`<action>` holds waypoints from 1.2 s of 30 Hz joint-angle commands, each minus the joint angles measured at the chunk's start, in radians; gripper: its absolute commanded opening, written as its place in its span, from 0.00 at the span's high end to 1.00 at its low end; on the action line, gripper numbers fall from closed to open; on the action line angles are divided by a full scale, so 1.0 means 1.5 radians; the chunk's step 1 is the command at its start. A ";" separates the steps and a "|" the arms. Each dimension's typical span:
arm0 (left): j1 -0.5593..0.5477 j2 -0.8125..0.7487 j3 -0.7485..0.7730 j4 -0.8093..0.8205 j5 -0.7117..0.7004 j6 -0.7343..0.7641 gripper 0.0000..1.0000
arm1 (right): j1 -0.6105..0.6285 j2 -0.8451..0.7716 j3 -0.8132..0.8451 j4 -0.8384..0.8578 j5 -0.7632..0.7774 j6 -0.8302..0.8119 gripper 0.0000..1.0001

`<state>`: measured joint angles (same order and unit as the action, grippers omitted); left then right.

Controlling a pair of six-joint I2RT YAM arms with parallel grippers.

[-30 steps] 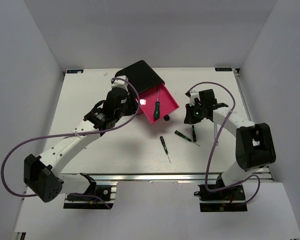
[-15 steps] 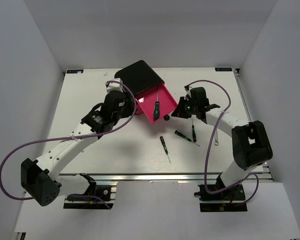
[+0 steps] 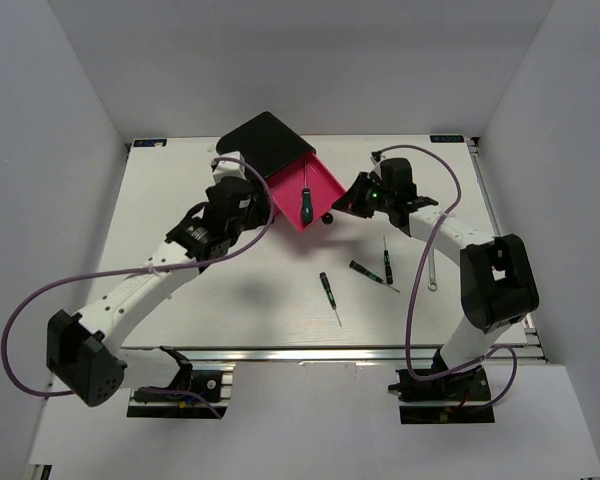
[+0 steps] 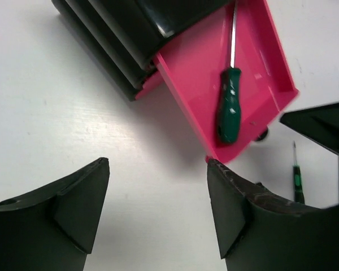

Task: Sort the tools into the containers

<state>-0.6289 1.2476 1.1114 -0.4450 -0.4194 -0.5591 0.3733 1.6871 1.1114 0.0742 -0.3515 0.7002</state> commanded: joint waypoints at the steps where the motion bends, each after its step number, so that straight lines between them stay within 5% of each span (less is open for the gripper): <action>1: 0.054 0.073 0.046 0.060 -0.005 0.049 0.20 | 0.001 0.004 0.034 0.051 -0.011 0.007 1.00; 8: 0.184 0.301 0.305 0.093 0.084 0.162 0.14 | -0.004 0.003 0.036 0.016 -0.026 -0.026 0.97; 13: 0.236 0.436 0.475 0.091 0.129 0.199 0.12 | -0.013 -0.014 0.045 -0.011 -0.074 -0.042 0.60; 19: 0.274 0.551 0.577 0.166 0.200 0.270 0.11 | -0.013 -0.047 0.025 -0.011 -0.120 -0.170 0.48; 21: 0.279 0.575 0.601 0.172 0.210 0.292 0.09 | -0.014 -0.051 0.026 -0.028 -0.148 -0.264 0.54; 23: 0.292 0.616 0.648 0.153 0.228 0.287 0.10 | -0.014 -0.057 0.019 -0.044 -0.114 -0.353 0.95; 24: 0.296 0.629 0.661 0.146 0.241 0.284 0.10 | -0.014 -0.057 0.013 -0.048 -0.092 -0.375 1.00; 36: 0.318 0.692 0.675 0.140 0.458 0.294 0.13 | 0.004 0.084 0.084 -0.100 0.047 -0.346 1.00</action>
<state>-0.1558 2.2810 2.1017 -0.1875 0.1398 -0.1371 0.3660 1.7645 1.1717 -0.0628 -0.3279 0.1715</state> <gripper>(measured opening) 0.877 0.004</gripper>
